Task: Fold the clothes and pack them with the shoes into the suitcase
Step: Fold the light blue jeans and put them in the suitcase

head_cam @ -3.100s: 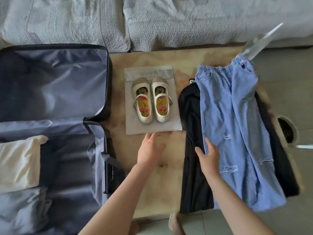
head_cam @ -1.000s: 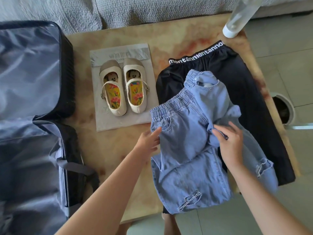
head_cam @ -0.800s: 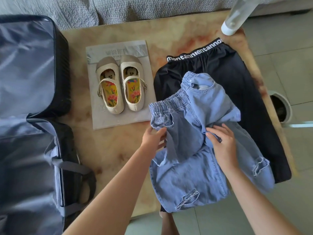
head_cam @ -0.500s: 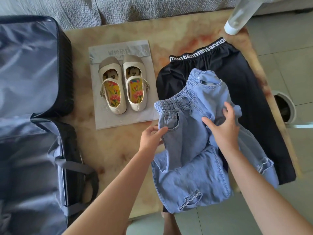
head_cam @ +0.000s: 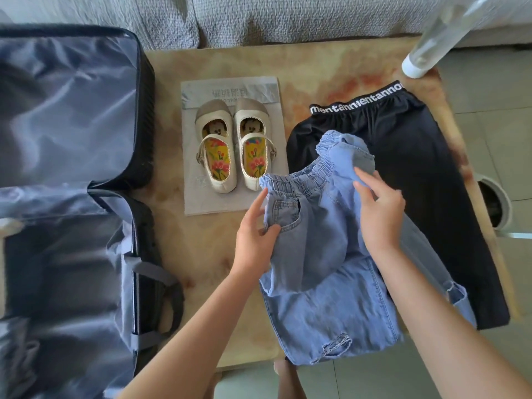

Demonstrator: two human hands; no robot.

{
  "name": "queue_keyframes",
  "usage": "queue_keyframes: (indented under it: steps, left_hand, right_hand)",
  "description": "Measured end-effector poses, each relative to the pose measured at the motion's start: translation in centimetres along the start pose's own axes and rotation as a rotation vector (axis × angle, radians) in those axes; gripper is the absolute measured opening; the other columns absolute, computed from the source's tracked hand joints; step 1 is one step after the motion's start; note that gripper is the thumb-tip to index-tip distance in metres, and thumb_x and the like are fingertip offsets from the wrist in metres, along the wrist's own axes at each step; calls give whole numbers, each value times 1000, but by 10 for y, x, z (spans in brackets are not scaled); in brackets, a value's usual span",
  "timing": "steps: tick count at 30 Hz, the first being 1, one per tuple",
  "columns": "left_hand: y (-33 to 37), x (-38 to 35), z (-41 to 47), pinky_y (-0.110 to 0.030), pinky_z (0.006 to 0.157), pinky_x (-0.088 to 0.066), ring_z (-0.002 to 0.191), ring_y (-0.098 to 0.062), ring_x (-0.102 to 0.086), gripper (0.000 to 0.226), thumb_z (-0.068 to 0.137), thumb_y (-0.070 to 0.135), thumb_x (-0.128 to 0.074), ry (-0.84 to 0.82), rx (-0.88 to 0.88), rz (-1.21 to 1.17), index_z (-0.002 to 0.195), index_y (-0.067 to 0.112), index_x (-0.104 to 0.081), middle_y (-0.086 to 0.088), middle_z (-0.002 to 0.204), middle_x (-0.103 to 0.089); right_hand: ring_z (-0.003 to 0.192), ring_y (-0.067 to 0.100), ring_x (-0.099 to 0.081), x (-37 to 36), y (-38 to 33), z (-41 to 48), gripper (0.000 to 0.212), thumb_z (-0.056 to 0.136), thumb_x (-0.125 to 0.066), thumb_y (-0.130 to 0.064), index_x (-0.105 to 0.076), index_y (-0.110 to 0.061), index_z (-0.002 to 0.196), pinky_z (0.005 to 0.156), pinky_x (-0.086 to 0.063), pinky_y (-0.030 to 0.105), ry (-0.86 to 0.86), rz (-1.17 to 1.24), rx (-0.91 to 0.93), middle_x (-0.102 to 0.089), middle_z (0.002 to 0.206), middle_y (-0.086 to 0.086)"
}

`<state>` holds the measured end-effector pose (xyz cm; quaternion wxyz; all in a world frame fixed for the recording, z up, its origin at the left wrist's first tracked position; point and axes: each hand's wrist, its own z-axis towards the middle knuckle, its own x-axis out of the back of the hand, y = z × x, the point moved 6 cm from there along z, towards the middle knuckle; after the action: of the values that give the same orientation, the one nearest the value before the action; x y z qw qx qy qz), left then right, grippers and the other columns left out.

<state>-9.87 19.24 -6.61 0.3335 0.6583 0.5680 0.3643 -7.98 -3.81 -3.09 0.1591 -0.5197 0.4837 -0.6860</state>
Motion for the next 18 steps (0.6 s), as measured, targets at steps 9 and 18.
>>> queue_keyframes:
  steps: [9, 18]
  left_hand:
    - [10, 87, -68, -43, 91, -49, 94, -21, -63, 84, 82, -20, -36, 126, 39, -166, 138, 43, -41, -15, 104, -61]
    - [29, 207, -149, -40, 90, -46, 90, -20, -59, 79, 78, -14, -43, 527, -152, -275, 134, 41, -45, -15, 96, -60]
  right_hand:
    - [90, 1, -61, -36, -98, -36, 28, 91, -54, -2, -69, -23, 101, 87, -46, 17, -46, 360, 31, -71, 90, -9]
    - [89, -6, -60, -130, -206, -90, 27, 92, -55, 1, -70, -19, 101, 82, -40, 9, -325, 540, 72, -69, 93, -15]
